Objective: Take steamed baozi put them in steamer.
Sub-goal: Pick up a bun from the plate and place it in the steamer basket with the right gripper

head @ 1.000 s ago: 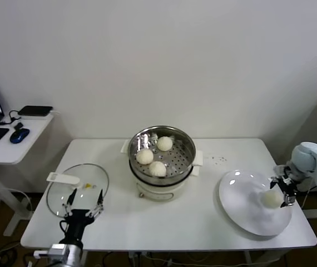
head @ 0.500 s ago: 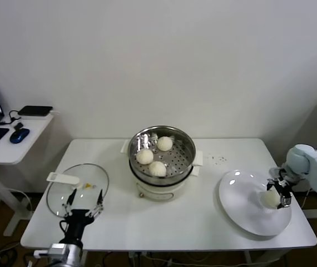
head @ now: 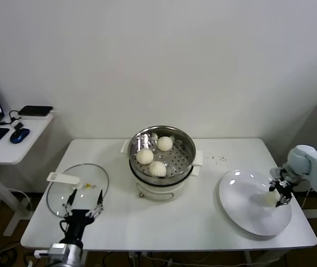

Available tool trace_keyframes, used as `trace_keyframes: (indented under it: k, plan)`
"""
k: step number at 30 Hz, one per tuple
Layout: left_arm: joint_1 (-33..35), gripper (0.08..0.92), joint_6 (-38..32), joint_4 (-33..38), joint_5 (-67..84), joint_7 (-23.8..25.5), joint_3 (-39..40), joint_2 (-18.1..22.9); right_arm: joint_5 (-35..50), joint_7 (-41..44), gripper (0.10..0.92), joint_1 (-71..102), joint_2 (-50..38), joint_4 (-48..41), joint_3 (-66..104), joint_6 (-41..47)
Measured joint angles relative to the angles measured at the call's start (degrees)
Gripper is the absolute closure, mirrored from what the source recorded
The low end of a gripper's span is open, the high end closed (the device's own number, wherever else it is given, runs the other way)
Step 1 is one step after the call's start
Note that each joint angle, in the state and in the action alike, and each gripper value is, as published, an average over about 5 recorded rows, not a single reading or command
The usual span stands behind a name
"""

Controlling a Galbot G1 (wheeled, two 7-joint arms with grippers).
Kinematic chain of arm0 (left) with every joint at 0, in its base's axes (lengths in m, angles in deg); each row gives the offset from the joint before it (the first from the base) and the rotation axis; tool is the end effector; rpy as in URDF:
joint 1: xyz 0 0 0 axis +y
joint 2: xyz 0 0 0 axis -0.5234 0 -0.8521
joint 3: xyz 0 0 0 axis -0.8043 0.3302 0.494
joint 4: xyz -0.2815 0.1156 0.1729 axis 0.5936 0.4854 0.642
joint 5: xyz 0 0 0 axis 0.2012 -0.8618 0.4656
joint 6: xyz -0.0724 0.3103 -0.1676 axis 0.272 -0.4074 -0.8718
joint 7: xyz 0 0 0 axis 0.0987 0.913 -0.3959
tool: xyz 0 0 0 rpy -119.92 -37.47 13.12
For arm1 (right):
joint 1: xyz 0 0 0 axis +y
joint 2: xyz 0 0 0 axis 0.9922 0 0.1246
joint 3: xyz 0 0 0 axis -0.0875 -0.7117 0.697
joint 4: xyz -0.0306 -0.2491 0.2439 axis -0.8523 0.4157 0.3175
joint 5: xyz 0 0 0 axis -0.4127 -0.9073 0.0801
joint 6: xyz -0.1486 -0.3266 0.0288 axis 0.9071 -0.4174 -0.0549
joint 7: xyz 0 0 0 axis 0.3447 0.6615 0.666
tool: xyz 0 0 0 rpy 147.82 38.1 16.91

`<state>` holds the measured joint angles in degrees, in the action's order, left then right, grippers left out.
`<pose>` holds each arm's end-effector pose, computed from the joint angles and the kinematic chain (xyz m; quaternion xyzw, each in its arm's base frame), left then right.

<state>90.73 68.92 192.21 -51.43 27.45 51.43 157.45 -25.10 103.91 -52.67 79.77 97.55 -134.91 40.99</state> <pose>0.1689 0.0547 -0.3395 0.0076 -0.9985 -0.0393 0.0376 0.5056 -0.2868 -0.2417 0.4971 -0.4735 0.5378 0.4893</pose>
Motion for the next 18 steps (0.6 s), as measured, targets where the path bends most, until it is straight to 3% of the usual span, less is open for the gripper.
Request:
trace_keyframes:
  k: [9, 18]
  plan:
    - [-0.2, 0.177, -0.1, -0.1, 0.0, 0.0, -0.1, 0.0, 4.7, 0.3, 0.431, -4.1, -0.2, 1.1, -3.4, 1.9]
    - [-0.2, 0.177, -0.1, 0.1, 0.0, 0.1, 0.2, 0.1, 15.3, 0.4, 0.431, -16.3, 2.1, 2.5, -14.3, 5.5]
